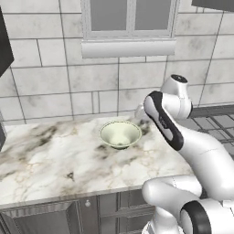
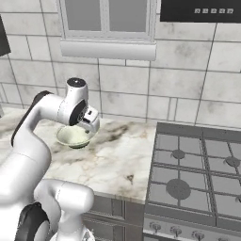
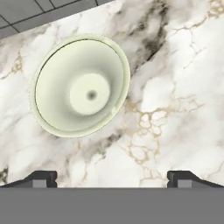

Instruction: Pick the cup and bowl from the counter and place them on the counter next to the sink.

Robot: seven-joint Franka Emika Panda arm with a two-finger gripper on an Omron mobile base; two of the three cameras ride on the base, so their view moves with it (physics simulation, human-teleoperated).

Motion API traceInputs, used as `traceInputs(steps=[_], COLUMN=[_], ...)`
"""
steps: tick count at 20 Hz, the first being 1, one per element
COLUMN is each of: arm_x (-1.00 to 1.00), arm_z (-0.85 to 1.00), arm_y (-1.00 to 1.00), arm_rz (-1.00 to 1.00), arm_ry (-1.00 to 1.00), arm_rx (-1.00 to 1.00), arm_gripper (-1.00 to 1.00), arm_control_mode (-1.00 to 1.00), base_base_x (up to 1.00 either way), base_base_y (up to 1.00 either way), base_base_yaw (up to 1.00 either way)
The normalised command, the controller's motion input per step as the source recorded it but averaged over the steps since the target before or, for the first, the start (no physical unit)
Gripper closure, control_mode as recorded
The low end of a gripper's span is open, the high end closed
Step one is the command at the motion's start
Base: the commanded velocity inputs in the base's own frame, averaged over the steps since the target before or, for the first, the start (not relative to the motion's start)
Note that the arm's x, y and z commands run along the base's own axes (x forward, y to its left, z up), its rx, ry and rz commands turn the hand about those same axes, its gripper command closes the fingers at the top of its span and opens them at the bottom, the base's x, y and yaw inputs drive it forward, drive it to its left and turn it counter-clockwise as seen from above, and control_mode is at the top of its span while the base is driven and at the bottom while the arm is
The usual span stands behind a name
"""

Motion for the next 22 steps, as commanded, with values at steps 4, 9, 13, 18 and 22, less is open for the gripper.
traceInputs(steps=[4, 9, 13, 18, 22], arm_x=[0.25, 0.36, 0.33, 0.31, 0.22], arm_z=[-0.13, -0.5, -0.5, -0.3, -0.17], arm_y=[-0.15, -0.15, 0.0, 0.0, 0.0], arm_rz=[0.0, 0.0, 0.0, 0.0, 0.0], arm_ry=[0.12, 0.12, 0.0, 0.0, 0.0], arm_rx=[0.08, 0.0, 0.02, 0.06, 0.1], arm_gripper=[-1.0, -1.0, -1.0, -1.0, -1.0], arm_control_mode=[-1.0, -1.0, -1.0, -1.0, -1.0], base_base_x=[0.0, 0.0, 0.0, 0.0, 0.0], base_base_y=[0.0, 0.0, 0.0, 0.0, 0.0], base_base_yaw=[0.0, 0.0, 0.0, 0.0, 0.0])
